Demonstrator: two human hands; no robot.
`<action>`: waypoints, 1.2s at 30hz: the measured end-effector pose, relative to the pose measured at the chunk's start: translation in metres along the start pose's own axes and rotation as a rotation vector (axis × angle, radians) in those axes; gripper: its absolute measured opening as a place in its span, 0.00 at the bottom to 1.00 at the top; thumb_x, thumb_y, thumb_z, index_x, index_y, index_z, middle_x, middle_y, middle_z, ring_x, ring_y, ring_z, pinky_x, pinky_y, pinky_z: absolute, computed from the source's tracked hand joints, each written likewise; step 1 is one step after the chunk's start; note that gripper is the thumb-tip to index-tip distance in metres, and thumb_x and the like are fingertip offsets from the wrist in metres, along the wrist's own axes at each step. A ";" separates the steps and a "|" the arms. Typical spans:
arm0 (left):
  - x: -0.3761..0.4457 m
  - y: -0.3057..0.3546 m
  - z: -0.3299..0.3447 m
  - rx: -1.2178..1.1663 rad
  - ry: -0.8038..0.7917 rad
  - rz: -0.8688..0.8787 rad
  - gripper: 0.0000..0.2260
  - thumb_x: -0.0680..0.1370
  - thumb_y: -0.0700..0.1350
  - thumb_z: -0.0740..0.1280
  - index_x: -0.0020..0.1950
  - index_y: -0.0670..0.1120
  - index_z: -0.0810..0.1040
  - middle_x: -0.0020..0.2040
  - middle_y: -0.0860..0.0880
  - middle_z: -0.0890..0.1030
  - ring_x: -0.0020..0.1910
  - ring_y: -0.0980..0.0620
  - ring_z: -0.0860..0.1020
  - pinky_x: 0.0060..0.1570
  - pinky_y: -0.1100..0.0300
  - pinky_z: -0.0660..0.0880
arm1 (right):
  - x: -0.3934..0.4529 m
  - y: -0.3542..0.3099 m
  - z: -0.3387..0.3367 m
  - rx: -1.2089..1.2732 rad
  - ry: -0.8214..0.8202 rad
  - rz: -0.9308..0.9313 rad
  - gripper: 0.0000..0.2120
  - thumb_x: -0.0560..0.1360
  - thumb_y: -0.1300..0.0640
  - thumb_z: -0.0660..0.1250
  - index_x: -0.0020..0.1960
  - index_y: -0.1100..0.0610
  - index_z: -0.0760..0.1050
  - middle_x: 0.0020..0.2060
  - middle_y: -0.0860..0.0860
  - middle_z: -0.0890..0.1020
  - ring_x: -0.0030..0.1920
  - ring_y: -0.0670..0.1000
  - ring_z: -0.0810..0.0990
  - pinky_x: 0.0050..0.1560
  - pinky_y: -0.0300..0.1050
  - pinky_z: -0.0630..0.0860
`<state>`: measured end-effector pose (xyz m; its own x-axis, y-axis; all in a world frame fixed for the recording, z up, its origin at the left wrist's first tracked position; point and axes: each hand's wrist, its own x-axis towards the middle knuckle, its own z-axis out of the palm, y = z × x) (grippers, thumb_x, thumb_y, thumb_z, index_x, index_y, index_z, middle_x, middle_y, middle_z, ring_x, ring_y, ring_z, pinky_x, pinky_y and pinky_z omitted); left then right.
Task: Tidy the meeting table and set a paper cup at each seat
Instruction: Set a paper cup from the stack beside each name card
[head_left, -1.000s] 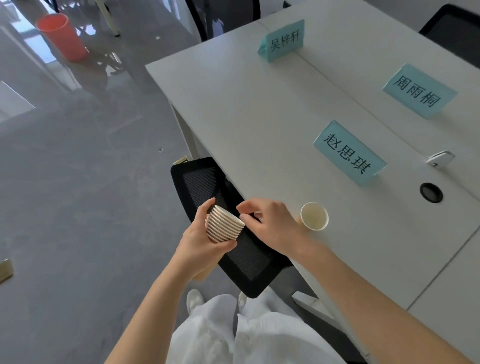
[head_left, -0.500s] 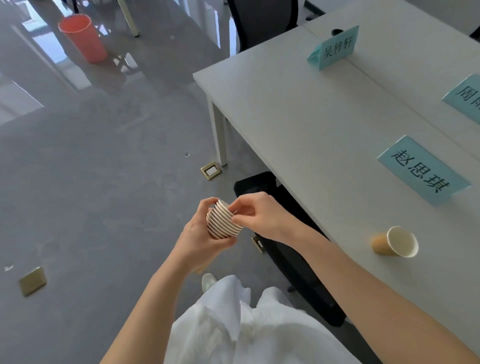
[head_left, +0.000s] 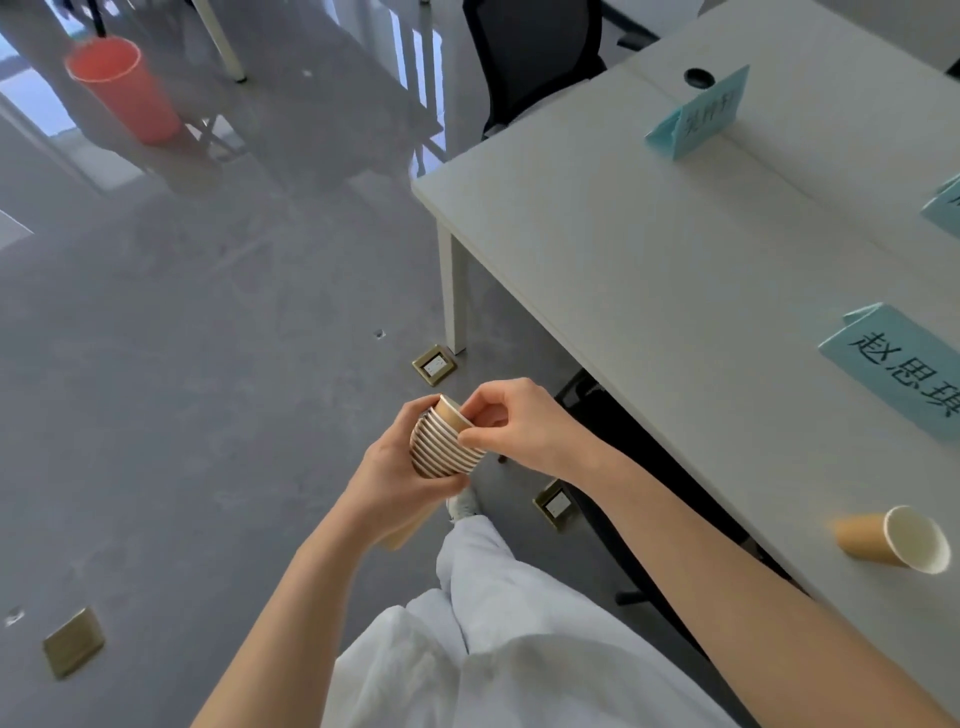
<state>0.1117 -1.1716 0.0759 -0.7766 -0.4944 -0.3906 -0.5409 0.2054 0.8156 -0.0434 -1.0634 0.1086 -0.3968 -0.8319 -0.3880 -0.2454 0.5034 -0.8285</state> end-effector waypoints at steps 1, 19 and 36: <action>0.012 0.001 -0.007 0.004 0.000 0.004 0.35 0.66 0.45 0.78 0.66 0.64 0.66 0.52 0.55 0.79 0.48 0.56 0.79 0.46 0.57 0.80 | 0.012 -0.003 -0.003 0.004 0.016 0.005 0.09 0.71 0.57 0.74 0.51 0.55 0.80 0.44 0.48 0.85 0.46 0.43 0.83 0.49 0.39 0.81; 0.282 0.049 -0.190 0.052 0.012 0.010 0.34 0.65 0.45 0.79 0.63 0.65 0.68 0.51 0.55 0.79 0.49 0.52 0.80 0.46 0.55 0.79 | 0.290 -0.095 -0.121 0.167 0.167 0.012 0.06 0.73 0.62 0.71 0.48 0.55 0.79 0.44 0.49 0.84 0.47 0.46 0.83 0.52 0.39 0.78; 0.545 0.067 -0.394 0.226 -0.202 0.141 0.35 0.65 0.46 0.79 0.66 0.64 0.67 0.52 0.53 0.78 0.50 0.52 0.79 0.47 0.58 0.77 | 0.513 -0.183 -0.132 0.288 0.579 0.151 0.07 0.74 0.60 0.69 0.51 0.60 0.79 0.45 0.52 0.84 0.47 0.48 0.83 0.48 0.39 0.79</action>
<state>-0.2201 -1.7603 0.0862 -0.8851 -0.2748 -0.3755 -0.4637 0.4531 0.7614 -0.3190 -1.5512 0.1147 -0.8393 -0.4568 -0.2948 0.0642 0.4552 -0.8880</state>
